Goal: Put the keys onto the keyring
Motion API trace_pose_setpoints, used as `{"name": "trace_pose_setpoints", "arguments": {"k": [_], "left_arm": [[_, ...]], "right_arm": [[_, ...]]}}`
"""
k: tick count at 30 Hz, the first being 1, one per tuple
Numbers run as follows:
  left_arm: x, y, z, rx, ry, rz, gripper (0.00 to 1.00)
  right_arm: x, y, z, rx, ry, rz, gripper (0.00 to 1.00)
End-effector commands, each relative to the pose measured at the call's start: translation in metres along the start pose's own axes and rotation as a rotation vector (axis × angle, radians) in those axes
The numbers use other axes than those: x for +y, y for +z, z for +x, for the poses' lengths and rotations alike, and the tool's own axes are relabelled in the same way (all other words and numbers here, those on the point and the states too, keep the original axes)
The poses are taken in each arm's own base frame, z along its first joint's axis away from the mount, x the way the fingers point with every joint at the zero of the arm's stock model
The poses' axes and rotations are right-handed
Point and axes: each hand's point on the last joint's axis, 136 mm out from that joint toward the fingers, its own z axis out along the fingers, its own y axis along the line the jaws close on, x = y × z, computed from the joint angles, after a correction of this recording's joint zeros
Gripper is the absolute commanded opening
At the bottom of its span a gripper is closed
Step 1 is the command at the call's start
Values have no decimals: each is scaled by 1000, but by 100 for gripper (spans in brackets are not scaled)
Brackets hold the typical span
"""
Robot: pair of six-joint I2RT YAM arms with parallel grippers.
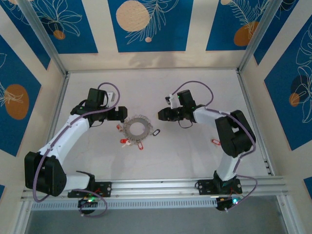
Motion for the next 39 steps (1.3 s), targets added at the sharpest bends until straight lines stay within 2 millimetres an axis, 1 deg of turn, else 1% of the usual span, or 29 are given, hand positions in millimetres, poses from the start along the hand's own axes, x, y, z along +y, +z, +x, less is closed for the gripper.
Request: {"name": "trace_pose_setpoints", "arguments": {"k": [1, 7, 11, 19, 23, 26, 28, 30, 32, 36, 39], "left_arm": [[3, -2, -5, -26, -11, -4, 99], [4, -5, -5, -34, -4, -11, 99], [5, -3, -3, -30, -4, -17, 99], [5, 4, 1, -4, -7, -12, 99], [3, 9, 5, 18, -18, 7, 99], [-3, 19, 15, 69, -66, 54, 99], [-9, 28, 25, 120, -143, 94, 99], [-18, 40, 40, 179, -235, 158, 99], [-22, 50, 55, 214, -311, 188, 99], [-13, 65, 76, 213, -367, 148, 99], [-10, 72, 83, 210, -379, 133, 99]], "right_arm": [[11, 11, 5, 93, 9, -80, 37], [8, 34, 5, 170, -3, -96, 36], [2, 46, 6, 193, 10, -105, 36], [-5, 65, 16, 246, 15, -105, 37], [-1, 72, 16, 257, 13, -132, 36], [11, 68, 17, 261, 24, -162, 36], [16, 64, 24, 262, 23, -171, 35], [17, 59, 36, 270, 33, -167, 36], [18, 53, 47, 270, 48, -175, 36], [20, 44, 70, 264, 73, -192, 36], [23, 36, 82, 250, 69, -195, 36]]}}
